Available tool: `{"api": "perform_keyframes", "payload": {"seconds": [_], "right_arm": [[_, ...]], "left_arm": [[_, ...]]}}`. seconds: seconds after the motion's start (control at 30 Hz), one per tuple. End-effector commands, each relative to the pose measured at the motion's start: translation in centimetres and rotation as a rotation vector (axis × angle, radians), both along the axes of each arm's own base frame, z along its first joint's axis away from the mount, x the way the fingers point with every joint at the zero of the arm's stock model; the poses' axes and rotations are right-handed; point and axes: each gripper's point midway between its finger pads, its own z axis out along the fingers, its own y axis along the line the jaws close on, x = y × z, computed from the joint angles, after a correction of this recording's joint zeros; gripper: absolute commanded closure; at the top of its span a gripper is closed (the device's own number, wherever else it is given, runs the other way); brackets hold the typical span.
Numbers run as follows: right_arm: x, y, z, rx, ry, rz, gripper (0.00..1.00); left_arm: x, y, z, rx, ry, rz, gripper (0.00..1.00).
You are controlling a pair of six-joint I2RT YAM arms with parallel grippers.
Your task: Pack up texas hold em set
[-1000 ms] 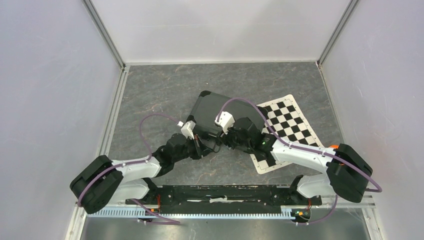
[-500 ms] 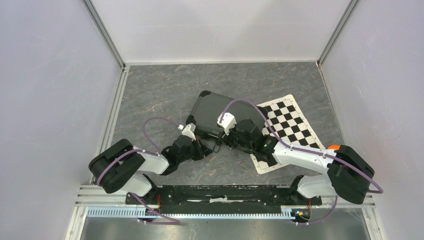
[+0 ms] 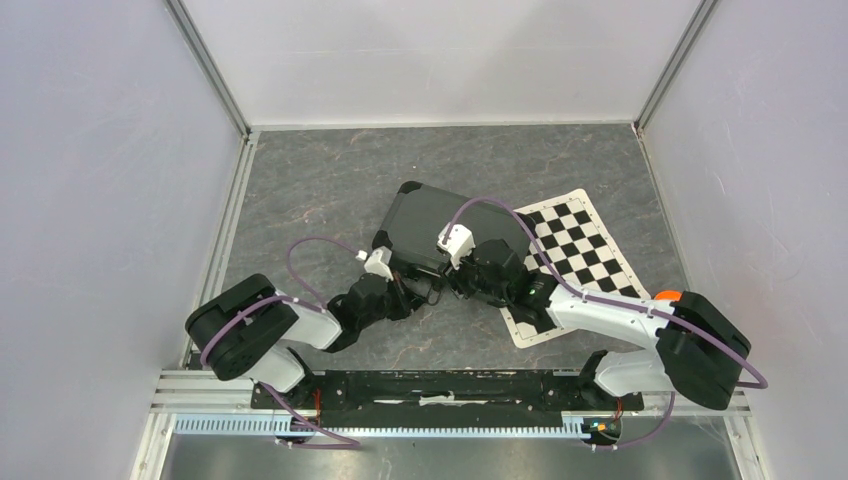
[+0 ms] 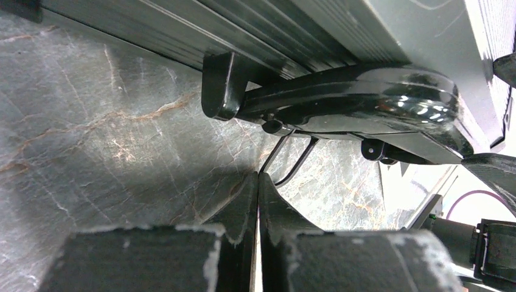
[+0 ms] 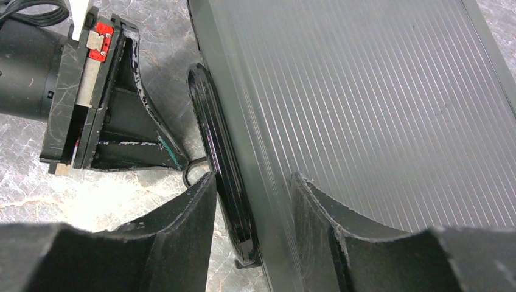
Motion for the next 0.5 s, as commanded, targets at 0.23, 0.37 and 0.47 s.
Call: {"api": "perform_keyframes", "payload": {"seconds": [0.23, 0.37, 0.47], "right_arm": [[-3.8, -6.8, -8.7, -0.285, 0.242, -0.077, 0.50], [-3.7, -6.7, -8.6, -0.281, 0.242, -0.075, 0.51], [-3.7, -6.7, -8.6, -0.282, 0.242, -0.074, 0.51]], "left_arm": [[1.2, -1.0, 0.6, 0.074, -0.085, 0.083, 0.96], [1.4, -1.5, 0.3, 0.079, -0.078, 0.072, 0.96], [1.3, -2.0, 0.1, 0.062, -0.059, 0.066, 0.96]]}}
